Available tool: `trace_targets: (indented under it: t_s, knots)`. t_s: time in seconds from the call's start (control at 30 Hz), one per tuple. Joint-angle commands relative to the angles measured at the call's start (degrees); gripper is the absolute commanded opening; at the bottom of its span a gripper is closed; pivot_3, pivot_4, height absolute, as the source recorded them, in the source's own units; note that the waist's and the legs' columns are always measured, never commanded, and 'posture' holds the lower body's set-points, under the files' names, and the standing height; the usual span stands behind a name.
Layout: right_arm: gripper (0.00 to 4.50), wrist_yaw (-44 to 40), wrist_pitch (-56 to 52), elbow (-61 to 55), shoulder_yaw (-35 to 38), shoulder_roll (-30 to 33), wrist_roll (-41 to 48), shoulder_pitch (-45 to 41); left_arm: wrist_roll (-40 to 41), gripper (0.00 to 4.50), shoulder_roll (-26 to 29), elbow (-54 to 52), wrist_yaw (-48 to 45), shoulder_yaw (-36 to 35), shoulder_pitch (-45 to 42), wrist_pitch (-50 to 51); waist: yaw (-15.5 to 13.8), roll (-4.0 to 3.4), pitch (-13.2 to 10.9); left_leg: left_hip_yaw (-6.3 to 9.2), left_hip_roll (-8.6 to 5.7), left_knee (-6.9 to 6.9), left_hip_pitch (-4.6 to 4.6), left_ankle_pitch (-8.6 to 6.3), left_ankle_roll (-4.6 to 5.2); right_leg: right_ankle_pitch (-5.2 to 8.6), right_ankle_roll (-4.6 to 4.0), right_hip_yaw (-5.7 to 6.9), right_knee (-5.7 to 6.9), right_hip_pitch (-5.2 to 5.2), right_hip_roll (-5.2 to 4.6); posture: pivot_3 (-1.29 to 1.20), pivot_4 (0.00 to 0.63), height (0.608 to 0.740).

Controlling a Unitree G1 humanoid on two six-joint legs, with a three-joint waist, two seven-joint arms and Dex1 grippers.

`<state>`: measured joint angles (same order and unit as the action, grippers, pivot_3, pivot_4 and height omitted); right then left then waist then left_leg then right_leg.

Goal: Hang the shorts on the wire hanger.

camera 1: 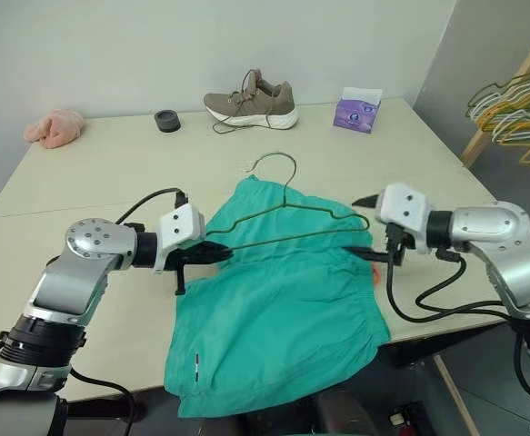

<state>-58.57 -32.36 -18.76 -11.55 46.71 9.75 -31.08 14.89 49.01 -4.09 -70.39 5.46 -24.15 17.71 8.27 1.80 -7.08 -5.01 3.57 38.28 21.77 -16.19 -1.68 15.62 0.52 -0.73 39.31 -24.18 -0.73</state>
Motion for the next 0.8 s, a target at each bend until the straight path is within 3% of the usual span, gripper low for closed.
trace_targets:
  t_s: [0.03, 0.13, 0.23, 0.6, 0.7, 0.8]
  knots:
    - [4.47, -3.9, -2.9, 0.8, -3.5, 0.7, 0.0, -4.3, -0.7, 0.00, 1.1, -2.5, -0.5, -0.3, -0.4, -1.9, 0.0, 0.00, 0.0, 0.00, 0.00, 0.02, 0.00, 0.00, 0.00, 0.00, 0.00, 0.00, 0.01, 0.00, 0.00, -0.17, 0.102, 0.740]
    - [4.47, -5.4, -5.7, 2.9, -6.2, -0.2, -0.1, -7.1, -1.1, 0.00, 1.4, -3.1, -1.0, -0.1, 0.1, -2.9, 0.0, 0.00, 0.0, 0.01, 0.00, 0.09, 0.01, -0.01, 0.01, 0.00, 0.00, -0.01, 0.03, 0.00, 0.00, -0.16, 0.101, 0.740]
    - [3.88, -6.0, -8.2, 4.3, -7.7, -1.4, 0.3, -8.8, -1.2, 0.00, 1.4, -3.6, -1.0, -0.1, 0.6, -3.4, -0.2, 0.00, 0.0, 0.05, 0.02, 0.12, 0.04, -0.01, 0.02, 0.00, 0.00, 0.04, 0.04, 0.00, 0.00, -0.16, 0.101, 0.740]
    - [0.02, -5.7, -15.2, 3.7, -8.2, -3.4, 2.3, -8.9, -0.3, 0.00, 1.1, -4.4, -2.0, 0.1, 1.7, -3.2, -0.3, 0.00, 0.0, 0.08, 0.03, 0.36, 0.10, -0.07, 0.12, 0.00, 0.00, 0.07, 0.19, 0.00, -0.01, -0.16, 0.095, 0.740]
    - [0.02, -5.6, -15.6, 3.0, -8.0, -3.2, 2.4, -8.4, 0.3, 0.00, 1.2, -4.1, -2.8, 0.2, 1.7, -1.8, -0.2, 0.00, 0.0, 0.08, 0.03, 0.50, 0.12, -0.09, 0.15, 0.00, 0.01, 0.07, 0.30, 0.00, 0.00, -0.16, 0.095, 0.740]
    - [0.00, -5.2, -16.1, 2.3, -7.7, -3.1, 2.8, -7.9, -1.5, 0.76, 0.0, -2.0, -1.2, 0.4, 0.9, -3.8, -0.2, 0.00, 0.0, 0.08, 0.02, 0.57, 0.11, -0.09, 0.16, 0.01, 0.01, 0.05, 0.38, 0.00, -0.01, -0.17, 0.094, 0.740]
